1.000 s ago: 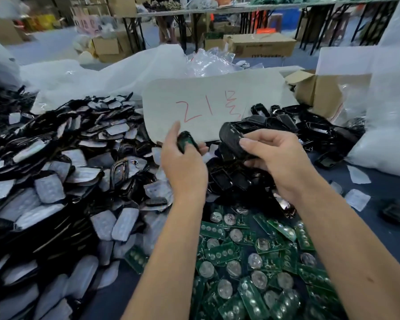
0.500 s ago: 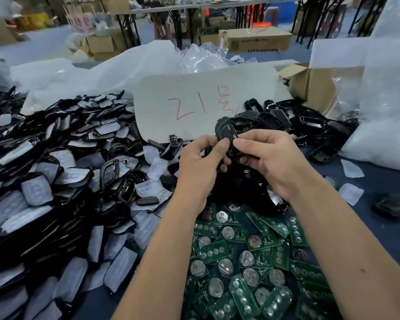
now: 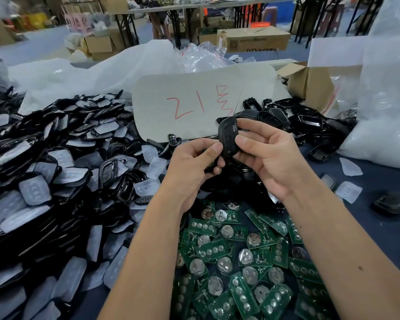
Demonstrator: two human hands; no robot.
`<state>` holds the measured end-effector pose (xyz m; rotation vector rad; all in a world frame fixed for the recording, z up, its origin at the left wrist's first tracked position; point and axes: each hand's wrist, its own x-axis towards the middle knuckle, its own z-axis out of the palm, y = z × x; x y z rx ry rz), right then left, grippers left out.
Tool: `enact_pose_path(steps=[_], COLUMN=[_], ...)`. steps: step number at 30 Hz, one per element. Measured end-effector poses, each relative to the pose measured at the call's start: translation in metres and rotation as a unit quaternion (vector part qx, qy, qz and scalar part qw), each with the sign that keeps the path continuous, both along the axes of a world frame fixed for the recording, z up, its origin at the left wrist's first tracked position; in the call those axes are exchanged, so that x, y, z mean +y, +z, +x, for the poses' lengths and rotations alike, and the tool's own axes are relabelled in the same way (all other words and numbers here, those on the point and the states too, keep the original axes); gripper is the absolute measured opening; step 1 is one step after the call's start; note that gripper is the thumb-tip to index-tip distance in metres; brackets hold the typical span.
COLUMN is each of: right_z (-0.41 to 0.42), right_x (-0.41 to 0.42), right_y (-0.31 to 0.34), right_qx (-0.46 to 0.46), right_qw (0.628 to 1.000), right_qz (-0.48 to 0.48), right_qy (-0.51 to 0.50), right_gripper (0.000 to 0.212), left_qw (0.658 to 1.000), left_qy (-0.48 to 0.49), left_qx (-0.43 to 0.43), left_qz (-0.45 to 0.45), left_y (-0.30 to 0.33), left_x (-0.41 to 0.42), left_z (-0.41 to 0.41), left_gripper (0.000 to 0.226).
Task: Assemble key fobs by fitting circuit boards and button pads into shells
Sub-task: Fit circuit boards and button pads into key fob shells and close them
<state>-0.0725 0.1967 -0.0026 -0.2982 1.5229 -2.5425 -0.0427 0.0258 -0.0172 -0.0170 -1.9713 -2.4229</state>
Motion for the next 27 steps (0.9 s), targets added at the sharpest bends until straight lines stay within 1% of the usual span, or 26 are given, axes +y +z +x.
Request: enact_pose_path(steps=[4,8,11,13,16,20,27], right_z=[0.0,0.001,0.001,0.001,0.0,-0.002,-0.004], right_x=[-0.001,-0.001,-0.004,-0.007,-0.004,0.002,0.0], right_y=[-0.003,-0.005,-0.006,-0.007,-0.006,-0.005,-0.008], right_qx=[0.02,0.027,0.039,0.038,0.025,0.017,-0.014], right_qw=[1.0,0.999,0.995,0.993,0.997,0.999,1.0], right_qz=[0.017,0.026,0.054,0.063,0.056,0.044,-0.011], right_qy=[-0.003,-0.014,-0.076,-0.096,-0.054,-0.016,-0.022], right_gripper=[0.038,0.032,0.03,0.029,0.027,0.03,0.026], left_qw=[1.0,1.0,0.999,0.998,0.998,0.998,0.998], left_qy=[0.007,0.007,0.029,0.042,0.047,0.029,0.003], left_qx=[-0.009,-0.016,-0.02,-0.021,-0.02,-0.024,-0.03], left_qz=[-0.006,-0.004,-0.028,-0.033,-0.042,-0.051,-0.063], left_y=[0.0,0.002,0.002,0.001,0.001,0.004,0.006], left_x=[0.003,0.007,0.013,0.016,0.015,0.012,0.01], left_z=[-0.001,-0.001,-0.001,-0.001,0.0,0.001,0.004], left_gripper=[0.019,0.016,0.017,0.019,0.016,0.012,0.019])
